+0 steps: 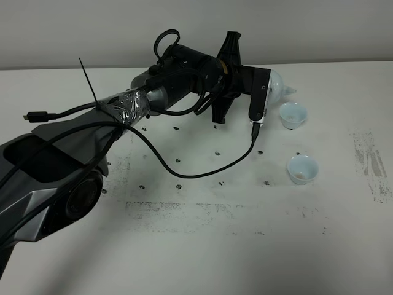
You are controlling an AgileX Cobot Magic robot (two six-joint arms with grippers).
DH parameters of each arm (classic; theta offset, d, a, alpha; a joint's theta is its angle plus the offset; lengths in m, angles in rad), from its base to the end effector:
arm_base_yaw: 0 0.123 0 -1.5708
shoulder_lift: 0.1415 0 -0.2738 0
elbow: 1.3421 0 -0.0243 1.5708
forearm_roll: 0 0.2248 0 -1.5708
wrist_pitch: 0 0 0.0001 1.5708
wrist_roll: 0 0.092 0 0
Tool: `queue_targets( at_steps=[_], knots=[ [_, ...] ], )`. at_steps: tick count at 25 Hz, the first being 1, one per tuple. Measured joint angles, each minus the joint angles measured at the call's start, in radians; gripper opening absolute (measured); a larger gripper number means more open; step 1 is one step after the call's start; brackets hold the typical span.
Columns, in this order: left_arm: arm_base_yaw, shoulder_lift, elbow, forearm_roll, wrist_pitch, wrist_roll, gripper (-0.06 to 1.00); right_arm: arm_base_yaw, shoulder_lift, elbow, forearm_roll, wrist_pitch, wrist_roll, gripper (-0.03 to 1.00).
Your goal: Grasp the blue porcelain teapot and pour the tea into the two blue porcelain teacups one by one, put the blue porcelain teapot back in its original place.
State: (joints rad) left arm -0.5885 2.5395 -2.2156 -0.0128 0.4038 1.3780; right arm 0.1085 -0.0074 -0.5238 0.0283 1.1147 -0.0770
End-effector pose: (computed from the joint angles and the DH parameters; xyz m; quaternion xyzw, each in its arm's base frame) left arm 0.4516 -0.3019 0.1605 0.7416 0.4989 0.1680 0.4159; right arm -0.0216 0.0000 0.2659 -0.0807 0.8552 0.0222 0.5114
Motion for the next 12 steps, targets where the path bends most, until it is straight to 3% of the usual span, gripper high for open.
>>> queue_targets(
  at_steps=[12],
  knots=[
    [0.056, -0.01, 0.0, -0.062, -0.001, 0.004, 0.06, 0.0, 0.0, 0.0, 0.0, 0.0, -0.001, 0.46]
  ],
)
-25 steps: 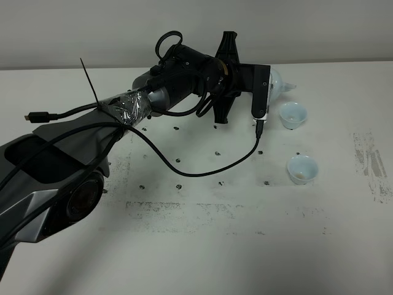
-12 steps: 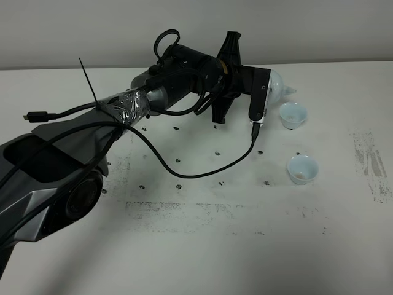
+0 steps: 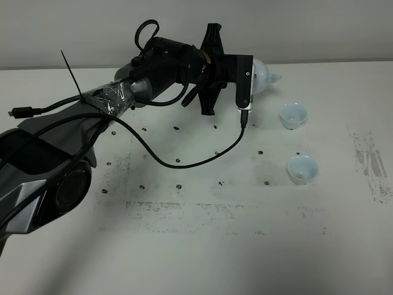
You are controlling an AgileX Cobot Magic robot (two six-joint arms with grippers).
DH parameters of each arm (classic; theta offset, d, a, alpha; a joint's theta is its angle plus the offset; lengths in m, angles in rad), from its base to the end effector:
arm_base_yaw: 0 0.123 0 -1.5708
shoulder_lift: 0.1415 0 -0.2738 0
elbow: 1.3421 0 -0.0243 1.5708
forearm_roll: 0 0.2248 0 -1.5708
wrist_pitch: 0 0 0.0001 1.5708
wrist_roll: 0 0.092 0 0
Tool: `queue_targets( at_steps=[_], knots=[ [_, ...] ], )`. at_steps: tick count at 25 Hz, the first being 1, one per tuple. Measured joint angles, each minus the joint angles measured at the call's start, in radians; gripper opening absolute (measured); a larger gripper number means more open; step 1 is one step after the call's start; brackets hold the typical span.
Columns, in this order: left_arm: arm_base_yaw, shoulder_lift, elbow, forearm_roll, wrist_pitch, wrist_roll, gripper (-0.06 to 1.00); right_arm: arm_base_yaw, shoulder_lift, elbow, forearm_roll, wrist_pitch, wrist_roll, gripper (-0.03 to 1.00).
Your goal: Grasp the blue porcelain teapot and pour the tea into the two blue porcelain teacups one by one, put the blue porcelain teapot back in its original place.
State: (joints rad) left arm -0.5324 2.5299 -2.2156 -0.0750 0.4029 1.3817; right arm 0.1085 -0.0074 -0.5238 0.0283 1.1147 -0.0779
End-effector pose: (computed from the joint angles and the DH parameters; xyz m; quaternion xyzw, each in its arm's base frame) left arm 0.4664 -0.2779 0.1659 0.7143 0.5327 0.1604 0.4245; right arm -0.0216 0.0000 0.2659 -0.0811 0.8552 0.0219 0.5114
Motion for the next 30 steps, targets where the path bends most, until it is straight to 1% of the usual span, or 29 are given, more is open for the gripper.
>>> queue_targets(
  at_steps=[3, 7, 11, 15, 17, 25, 30],
  knots=[
    [-0.001, -0.003, -0.005, -0.006, -0.005, 0.003, 0.06, 0.0, 0.0, 0.0, 0.0, 0.0, 0.0, 0.46],
    [-0.008, -0.003, -0.025, -0.042, -0.017, 0.034, 0.06, 0.0, 0.0, 0.0, 0.0, 0.0, 0.0, 0.46],
    [-0.028, -0.002, -0.027, -0.043, -0.028, 0.057, 0.06, 0.0, 0.0, 0.0, 0.0, 0.0, 0.0, 0.46],
    [-0.037, 0.0, -0.027, -0.036, -0.012, 0.059, 0.06, 0.0, 0.0, 0.0, 0.0, 0.0, 0.0, 0.46],
    [-0.039, 0.003, -0.027, -0.018, -0.011, 0.061, 0.06, 0.0, 0.0, 0.0, 0.0, 0.0, 0.0, 0.46],
    [-0.048, 0.008, -0.027, 0.125, 0.004, 0.057, 0.06, 0.0, 0.0, 0.0, 0.0, 0.0, 0.0, 0.46],
    [-0.067, 0.009, -0.027, 0.182, 0.009, 0.051, 0.06, 0.0, 0.0, 0.0, 0.0, 0.0, 0.0, 0.46]
  ],
)
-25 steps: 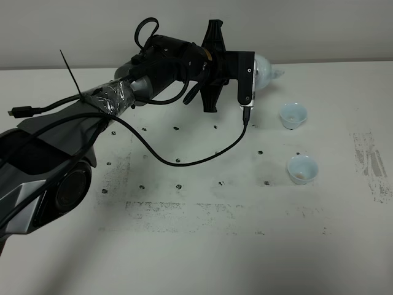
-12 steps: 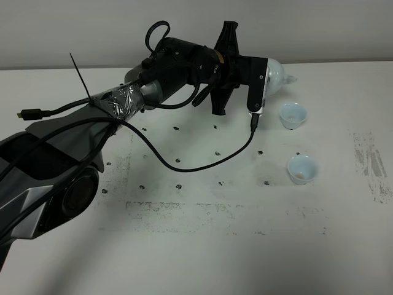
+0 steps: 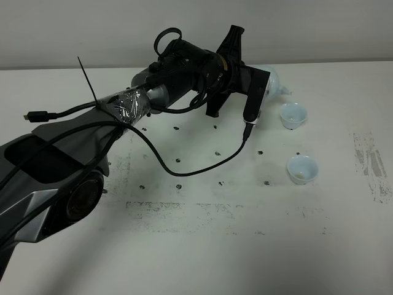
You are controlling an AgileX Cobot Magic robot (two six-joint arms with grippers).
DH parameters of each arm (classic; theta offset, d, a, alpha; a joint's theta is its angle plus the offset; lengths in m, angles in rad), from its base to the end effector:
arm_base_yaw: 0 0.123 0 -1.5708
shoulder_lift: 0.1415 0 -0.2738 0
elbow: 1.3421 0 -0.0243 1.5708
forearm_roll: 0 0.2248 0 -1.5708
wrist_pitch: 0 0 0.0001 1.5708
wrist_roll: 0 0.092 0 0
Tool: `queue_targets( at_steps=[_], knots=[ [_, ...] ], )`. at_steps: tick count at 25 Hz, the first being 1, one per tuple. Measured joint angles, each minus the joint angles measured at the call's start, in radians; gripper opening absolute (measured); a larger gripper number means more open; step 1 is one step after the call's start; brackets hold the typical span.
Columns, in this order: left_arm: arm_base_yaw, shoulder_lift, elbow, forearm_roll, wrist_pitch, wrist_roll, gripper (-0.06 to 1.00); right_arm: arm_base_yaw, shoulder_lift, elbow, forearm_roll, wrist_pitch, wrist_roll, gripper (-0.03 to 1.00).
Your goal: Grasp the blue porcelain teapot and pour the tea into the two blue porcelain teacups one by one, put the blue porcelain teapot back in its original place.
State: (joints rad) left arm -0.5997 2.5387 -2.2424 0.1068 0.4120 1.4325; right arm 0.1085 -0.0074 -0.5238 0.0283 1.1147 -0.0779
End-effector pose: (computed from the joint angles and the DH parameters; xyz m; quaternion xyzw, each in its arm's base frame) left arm 0.4521 -0.3043 0.1686 0.7727 0.4391 0.2225 0.4008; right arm -0.0216 0.0000 0.2659 -0.0811 0.8552 0.0219 0.5114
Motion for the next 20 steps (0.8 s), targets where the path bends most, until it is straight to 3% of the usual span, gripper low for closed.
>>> queue_targets(
  at_steps=[20],
  knots=[
    [-0.028, 0.009, 0.0, 0.141, 0.003, -0.02, 0.06, 0.0, 0.0, 0.0, 0.0, 0.0, 0.0, 0.46]
  ],
)
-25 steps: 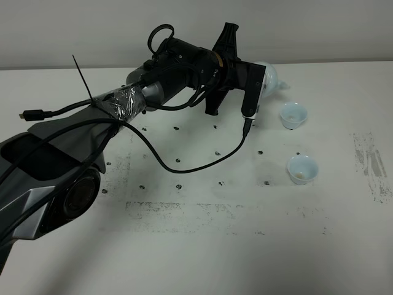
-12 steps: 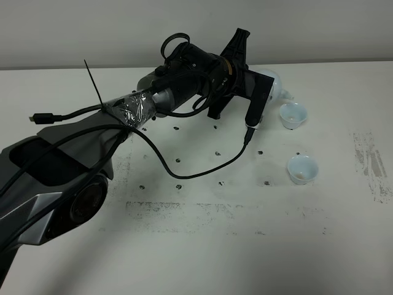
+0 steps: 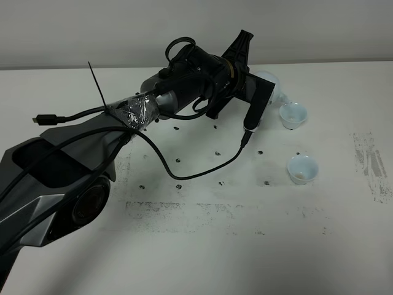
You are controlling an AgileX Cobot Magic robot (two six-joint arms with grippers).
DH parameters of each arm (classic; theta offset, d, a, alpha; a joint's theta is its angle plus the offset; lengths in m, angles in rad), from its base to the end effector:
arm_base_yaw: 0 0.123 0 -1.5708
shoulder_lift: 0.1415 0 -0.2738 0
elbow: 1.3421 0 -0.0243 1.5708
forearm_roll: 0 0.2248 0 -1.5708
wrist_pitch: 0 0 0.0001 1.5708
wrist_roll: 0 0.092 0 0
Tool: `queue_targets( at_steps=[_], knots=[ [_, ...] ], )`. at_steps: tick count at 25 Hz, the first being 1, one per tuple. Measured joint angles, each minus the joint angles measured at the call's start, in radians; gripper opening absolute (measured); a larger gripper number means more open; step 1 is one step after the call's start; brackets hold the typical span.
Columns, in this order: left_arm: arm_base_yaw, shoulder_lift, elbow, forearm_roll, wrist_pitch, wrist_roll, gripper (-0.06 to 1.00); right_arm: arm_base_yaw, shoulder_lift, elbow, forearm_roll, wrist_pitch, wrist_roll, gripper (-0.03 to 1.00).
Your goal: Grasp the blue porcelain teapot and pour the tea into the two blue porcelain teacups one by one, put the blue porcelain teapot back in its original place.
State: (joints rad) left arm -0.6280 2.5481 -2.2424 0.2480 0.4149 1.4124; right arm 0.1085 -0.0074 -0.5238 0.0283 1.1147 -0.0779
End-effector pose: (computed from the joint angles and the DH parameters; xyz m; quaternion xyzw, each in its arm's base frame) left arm 0.4467 -0.3130 0.1642 0.7955 0.3963 0.2597 0.3777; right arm -0.0216 0.0000 0.2659 -0.0811 0.8552 0.0219 0.5114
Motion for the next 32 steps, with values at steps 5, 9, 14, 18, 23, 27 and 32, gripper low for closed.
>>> queue_targets(
  at_steps=[5, 9, 14, 18, 23, 27, 32],
  knots=[
    [-0.002, 0.0, 0.0, 0.055, -0.012, -0.023, 0.06, 0.0, 0.0, 0.0, 0.0, 0.0, 0.0, 0.46],
    [-0.002, 0.0, 0.0, 0.079, -0.021, -0.033, 0.06, 0.0, 0.0, 0.0, 0.0, 0.0, 0.0, 0.46],
    [-0.006, 0.0, 0.0, 0.116, -0.031, -0.035, 0.06, 0.0, 0.0, 0.0, 0.0, 0.0, 0.0, 0.46],
    [-0.015, 0.0, 0.0, 0.135, -0.041, -0.035, 0.06, 0.0, 0.0, 0.0, 0.0, 0.0, 0.0, 0.46],
    [-0.024, 0.0, 0.0, 0.159, -0.057, -0.035, 0.06, 0.0, 0.0, 0.0, 0.0, 0.0, 0.0, 0.46],
    [-0.026, 0.0, 0.0, 0.189, -0.062, -0.035, 0.06, 0.0, 0.0, 0.0, 0.0, 0.0, 0.0, 0.46],
    [-0.029, 0.0, 0.0, 0.202, -0.064, -0.035, 0.06, 0.0, 0.0, 0.0, 0.0, 0.0, 0.0, 0.46]
  ],
)
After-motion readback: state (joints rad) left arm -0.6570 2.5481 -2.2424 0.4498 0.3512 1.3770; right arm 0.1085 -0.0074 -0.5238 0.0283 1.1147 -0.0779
